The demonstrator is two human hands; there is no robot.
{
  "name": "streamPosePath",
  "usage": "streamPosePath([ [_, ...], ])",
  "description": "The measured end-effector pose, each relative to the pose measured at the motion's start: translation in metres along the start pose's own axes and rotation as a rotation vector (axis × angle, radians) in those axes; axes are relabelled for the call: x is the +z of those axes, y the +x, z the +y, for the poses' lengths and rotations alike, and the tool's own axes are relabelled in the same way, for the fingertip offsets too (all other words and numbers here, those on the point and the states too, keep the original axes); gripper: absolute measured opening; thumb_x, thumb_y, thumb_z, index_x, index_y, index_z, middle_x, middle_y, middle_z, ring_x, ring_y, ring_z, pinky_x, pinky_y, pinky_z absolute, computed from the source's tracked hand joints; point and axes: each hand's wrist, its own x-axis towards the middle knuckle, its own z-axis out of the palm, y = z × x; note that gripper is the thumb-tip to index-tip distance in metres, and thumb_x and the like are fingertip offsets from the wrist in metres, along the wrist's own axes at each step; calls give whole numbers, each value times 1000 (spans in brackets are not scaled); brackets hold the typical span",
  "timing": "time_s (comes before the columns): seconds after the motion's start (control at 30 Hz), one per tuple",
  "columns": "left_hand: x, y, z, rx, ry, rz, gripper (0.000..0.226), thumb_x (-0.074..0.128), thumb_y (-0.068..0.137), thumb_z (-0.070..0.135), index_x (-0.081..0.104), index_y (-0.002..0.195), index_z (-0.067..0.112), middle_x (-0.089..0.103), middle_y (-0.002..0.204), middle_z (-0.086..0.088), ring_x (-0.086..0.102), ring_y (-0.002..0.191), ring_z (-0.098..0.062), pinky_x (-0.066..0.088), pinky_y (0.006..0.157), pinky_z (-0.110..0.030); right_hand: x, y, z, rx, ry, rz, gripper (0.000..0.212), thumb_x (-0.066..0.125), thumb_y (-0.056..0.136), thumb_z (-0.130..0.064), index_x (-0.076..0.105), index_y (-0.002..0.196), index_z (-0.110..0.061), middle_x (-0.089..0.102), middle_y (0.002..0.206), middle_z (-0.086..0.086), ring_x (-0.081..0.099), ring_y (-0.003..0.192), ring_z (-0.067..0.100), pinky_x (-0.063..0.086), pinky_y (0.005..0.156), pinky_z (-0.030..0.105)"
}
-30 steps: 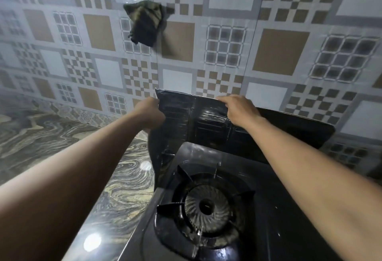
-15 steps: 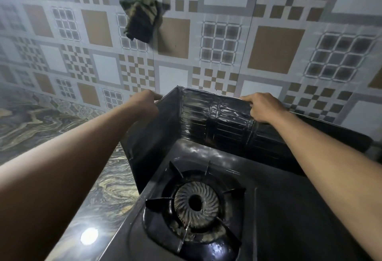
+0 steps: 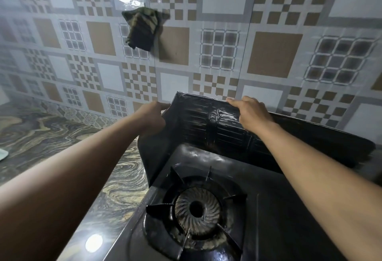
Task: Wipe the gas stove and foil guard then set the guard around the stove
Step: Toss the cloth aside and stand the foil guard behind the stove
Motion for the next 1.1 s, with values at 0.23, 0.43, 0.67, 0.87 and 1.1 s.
streamPosePath([
  [0.23,-2,1,0,13,-5,56,60,59,90,2,52,143,30,66,123,-10,56,92,-23,44,74,-28,-12,-1,16,37,37,-50,82,42,88,17,41,149,-37,51,104,1,53,100,24,50,81,38],
  [0.43,11,-2,-5,-21,-29,141,56,65,86,13,56,140,25,64,132,-8,62,115,-28,48,80,-29,-18,-7,23,37,-54,-76,81,46,89,15,37,152,-37,53,107,1,54,94,22,51,74,36],
  [0.67,12,-11,-4,-49,-13,195,65,76,81,26,54,139,8,66,124,-14,63,111,-31,54,93,-43,-13,8,-10,-108,-80,-45,76,51,86,6,34,154,-22,51,136,8,45,126,29,42,104,48],
  [0.87,12,-16,-5,-87,-8,206,55,76,81,28,61,127,1,67,118,-18,65,104,-31,55,90,-44,0,43,-67,-233,96,-137,65,52,99,-11,27,156,-27,33,159,2,31,145,27,33,115,48],
  [1.1,14,-6,-14,-66,30,226,40,65,85,14,69,125,15,71,119,-7,67,104,-26,56,86,-36,1,82,-119,-343,209,-292,55,55,101,-18,40,151,-35,31,161,1,29,147,27,24,118,42],
])
